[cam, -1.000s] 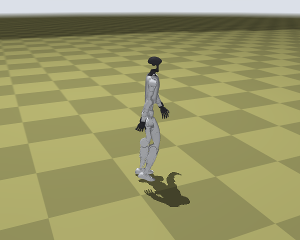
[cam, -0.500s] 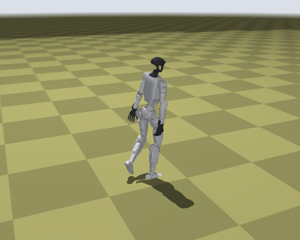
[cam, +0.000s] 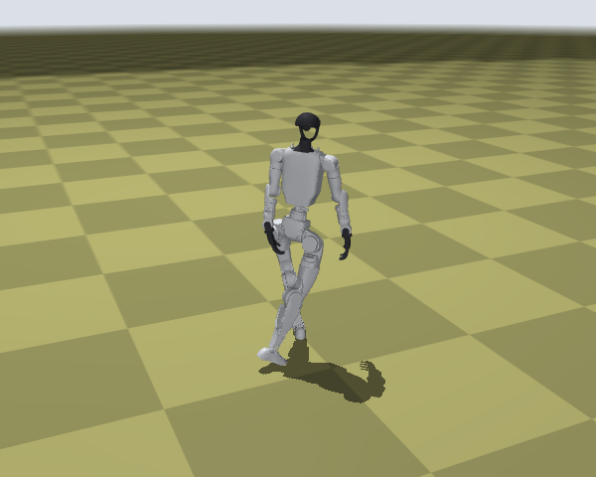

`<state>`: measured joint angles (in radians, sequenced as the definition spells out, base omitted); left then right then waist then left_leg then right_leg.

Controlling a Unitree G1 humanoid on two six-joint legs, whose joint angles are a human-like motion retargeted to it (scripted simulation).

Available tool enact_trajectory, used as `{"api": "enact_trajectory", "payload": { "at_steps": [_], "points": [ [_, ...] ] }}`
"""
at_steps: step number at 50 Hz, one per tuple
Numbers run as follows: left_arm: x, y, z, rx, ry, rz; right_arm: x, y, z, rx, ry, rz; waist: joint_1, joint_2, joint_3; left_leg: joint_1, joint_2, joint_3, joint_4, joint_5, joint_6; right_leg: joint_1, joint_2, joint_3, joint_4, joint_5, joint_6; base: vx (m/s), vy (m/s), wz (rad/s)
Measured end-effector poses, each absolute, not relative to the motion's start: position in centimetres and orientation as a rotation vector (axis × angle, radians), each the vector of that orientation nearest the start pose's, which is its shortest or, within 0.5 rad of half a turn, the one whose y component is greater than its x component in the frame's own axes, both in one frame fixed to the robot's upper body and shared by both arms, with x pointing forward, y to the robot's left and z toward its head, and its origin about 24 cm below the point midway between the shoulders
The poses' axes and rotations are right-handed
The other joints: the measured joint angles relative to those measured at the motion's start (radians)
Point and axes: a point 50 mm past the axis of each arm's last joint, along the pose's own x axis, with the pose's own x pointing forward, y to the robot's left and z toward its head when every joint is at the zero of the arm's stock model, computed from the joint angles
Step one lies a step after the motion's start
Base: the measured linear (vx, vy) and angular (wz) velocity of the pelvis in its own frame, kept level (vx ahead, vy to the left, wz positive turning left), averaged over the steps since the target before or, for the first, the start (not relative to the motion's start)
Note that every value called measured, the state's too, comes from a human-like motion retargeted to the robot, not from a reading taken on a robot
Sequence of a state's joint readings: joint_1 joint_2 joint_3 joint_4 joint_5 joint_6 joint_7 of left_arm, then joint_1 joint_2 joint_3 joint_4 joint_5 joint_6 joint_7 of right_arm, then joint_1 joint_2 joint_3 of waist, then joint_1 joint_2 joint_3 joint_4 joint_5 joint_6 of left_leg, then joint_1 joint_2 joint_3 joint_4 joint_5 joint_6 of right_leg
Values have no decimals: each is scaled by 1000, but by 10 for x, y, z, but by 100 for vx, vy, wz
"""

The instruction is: Walk run

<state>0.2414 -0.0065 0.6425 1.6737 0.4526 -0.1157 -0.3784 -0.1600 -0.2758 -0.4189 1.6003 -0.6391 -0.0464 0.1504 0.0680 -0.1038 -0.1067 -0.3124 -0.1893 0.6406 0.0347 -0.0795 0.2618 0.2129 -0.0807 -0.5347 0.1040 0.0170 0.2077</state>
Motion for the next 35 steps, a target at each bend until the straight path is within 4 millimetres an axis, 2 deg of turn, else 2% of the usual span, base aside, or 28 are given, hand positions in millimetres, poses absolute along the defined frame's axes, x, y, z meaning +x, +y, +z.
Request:
{"api": "enact_trajectory", "payload": {
  "at_steps": [2, 5, 6, 7, 9, 12, 15, 18, 20, 23, 25, 27, 28, 29, 30, 32, 33, 35],
  "points": [
    [-98, 125, -165, -520, 1736, -52, 63, -239, -165, -307, 1434, 188, 2, 19, -9, 34, 31, -29, 30, -48, 0, -5, -13, 43, 100, 205, 4, 79, -8, 14],
    [-90, 141, -169, -384, 1745, -38, 40, -235, -168, -330, 1491, 270, -19, 88, -27, 87, 71, -130, 44, -96, 0, -75, 32, 130, 307, 403, -110, 84, 6, 102],
    [-81, 147, -171, -347, 1722, -52, 31, -235, -169, -331, 1527, 269, -26, 111, -33, 97, 80, -169, 49, -104, 0, -120, 66, 184, 381, 411, -133, 66, 10, 159],
    [-70, 154, -173, -312, 1694, -69, 22, -234, -170, -328, 1560, 260, -33, 133, -37, 108, 88, -209, 54, -111, 0, -165, 97, 234, 452, 396, -147, 56, 8, 170],
    [-39, 167, -177, -256, 1610, -109, 3, -231, -171, -287, 1607, 202, -42, 171, -36, 131, 95, -292, 62, -119, 0, -246, 142, 311, 556, 279, -135, 58, 6, 190],
    [17, 183, -178, -176, 1433, -120, -30, -220, -171, -135, 1656, 95, -55, 198, -39, 176, 77, -426, 55, -116, 0, -335, 165, 388, 592, 162, -127, 61, 1, 230],
    [83, 198, -169, -110, 1205, -110, -61, -205, -169, 80, 1706, 42, -91, 192, -53, 200, 36, -588, 58, -113, 0, -422, 111, 402, 518, 75, -152, 56, -12, 275],
    [140, 208, -150, -47, 1000, -135, -90, -190, -165, 230, 1772, 38, -115, 159, -69, 224, -11, -697, 67, -120, 0, -497, 34, 430, 357, 66, -161, 55, -25, 244],
    [167, 214, -137, 1, 897, -159, -104, -184, -161, 267, 1820, 66, -147, 140, -71, 253, -38, -765, 72, -126, 0, -539, 9, 478, 243, 63, -167, 61, -30, 231],
    [189, 220, -123, 78, 809, -181, -114, -182, -158, 232, 1878, 158, -179, 117, -60, 310, -65, -835, 81, -138, 0, -590, -12, 553, 76, 51, -166, 63, -32, 180],
    [194, 224, -119, 123, 787, -183, -113, -184, -158, 172, 1891, 229, -199, 107, -47, 350, -73, -875, 87, -144, 0, -625, -23, 552, -17, 63, -141, 61, -34, 136],
    [187, 227, -122, 153, 808, -173, -110, -189, -159, 94, 1889, 277, -215, 102, -35, 392, -74, -894, 95, -145, 0, -641, -16, 565, -89, 17, -40, 61, -35, 85],
    [180, 228, -126, 162, 832, -166, -108, -193, -159, 55, 1887, 289, -211, 100, -31, 412, -73, -886, 94, -140, 0, -647, -9, 580, -110, 8, -24, 67, -38, 42],
    [170, 228, -131, 166, 870, -164, -105, -197, -160, 25, 1887, 290, -215, 101, -31, 430, -70, -879, 97, -130, 0, -647, -2, 579, -111, -1, -38, 74, -41, 38],
    [158, 227, -137, 167, 913, -164, -103, -200, -160, -1, 1887, 283, -222, 105, -32, 447, -66, -874, 101, -118, 0, -644, 5, 572, -103, -8, -67, 71, -30, 68],
    [126, 220, -152, 164, 1030, -178, -99, -208, -160, -27, 1888, 229, -247, 110, -51, 468, -82, -874, 116, -65, 0, -635, -12, 569, -51, 23, -88, 72, -18, 116],
    [106, 216, -159, 162, 1103, -189, -98, -211, -160, -26, 1886, 191, -271, 116, -58, 481, -90, -887, 133, -26, 0, -621, -26, 544, -33, 51, -84, 85, -28, 164],
    [60, 209, -171, 165, 1280, -218, -97, -214, -160, -1, 1874, 112, -314, 133, -78, 483, -78, -900, 204, 86, -41, -585, -48, 478, -17, 94, -86, 84, -43, 149]
  ]
}}
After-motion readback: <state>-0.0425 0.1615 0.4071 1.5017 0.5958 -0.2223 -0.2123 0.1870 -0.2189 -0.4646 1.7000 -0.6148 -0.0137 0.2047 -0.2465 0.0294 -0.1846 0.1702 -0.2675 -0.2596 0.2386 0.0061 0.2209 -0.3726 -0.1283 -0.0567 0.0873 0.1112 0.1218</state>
